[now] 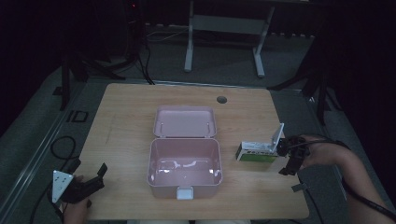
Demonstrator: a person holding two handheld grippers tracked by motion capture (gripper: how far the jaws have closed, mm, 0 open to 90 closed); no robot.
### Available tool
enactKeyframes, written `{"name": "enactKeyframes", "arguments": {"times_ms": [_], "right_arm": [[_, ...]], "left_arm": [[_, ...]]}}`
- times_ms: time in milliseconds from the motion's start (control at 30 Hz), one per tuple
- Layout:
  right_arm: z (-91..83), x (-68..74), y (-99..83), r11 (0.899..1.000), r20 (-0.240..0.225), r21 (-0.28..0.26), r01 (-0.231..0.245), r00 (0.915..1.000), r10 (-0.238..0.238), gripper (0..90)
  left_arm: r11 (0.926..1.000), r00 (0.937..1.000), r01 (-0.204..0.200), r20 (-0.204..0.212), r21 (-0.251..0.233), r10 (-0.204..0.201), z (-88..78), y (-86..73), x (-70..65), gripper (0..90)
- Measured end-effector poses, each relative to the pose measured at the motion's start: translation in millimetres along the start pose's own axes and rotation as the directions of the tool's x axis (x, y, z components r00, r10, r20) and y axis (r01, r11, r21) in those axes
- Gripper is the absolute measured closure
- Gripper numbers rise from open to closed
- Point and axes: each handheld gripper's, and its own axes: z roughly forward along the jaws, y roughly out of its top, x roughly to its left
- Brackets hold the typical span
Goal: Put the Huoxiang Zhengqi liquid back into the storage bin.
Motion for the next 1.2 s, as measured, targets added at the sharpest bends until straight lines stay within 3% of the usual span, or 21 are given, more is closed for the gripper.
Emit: {"name": "enactKeyframes", "arguments": {"times_ms": [267,433,567,767,1200], "right_arm": [[-5.6,-18.7,18.6,0.999,0.047,-0.003,0.040,0.9981,-0.040,26.8],[-5.2,-22.9,33.1,0.996,0.064,-0.002,0.093,0.9936,-0.092,31.1],[-2.2,-28.1,42.2,0.994,0.050,-0.010,0.113,0.9924,-0.113,33.4],[7.7,-40.6,52.0,0.994,0.044,-0.002,0.108,0.9932,-0.108,37.0],[32.0,-50.8,61.0,0.991,0.032,0.027,0.132,0.9906,-0.133,44.7]], "left_arm": [[1.0000,1.0000,0.003,0.002,0.001,-0.003,0.1,0.1,0.2,0.3],[1.0000,1.0000,0.007,0.005,0.002,-0.007,0.1,0.1,0.6,0.3],[1.0000,0.9999,0.009,0.008,0.000,-0.009,-0.1,0.1,0.8,0.3],[1.0000,0.9999,0.009,0.011,0.000,-0.009,-0.2,0.1,1.0,0.3],[1.0000,0.9999,0.007,0.011,0.002,-0.007,0.0,0.1,0.6,0.3]]}}
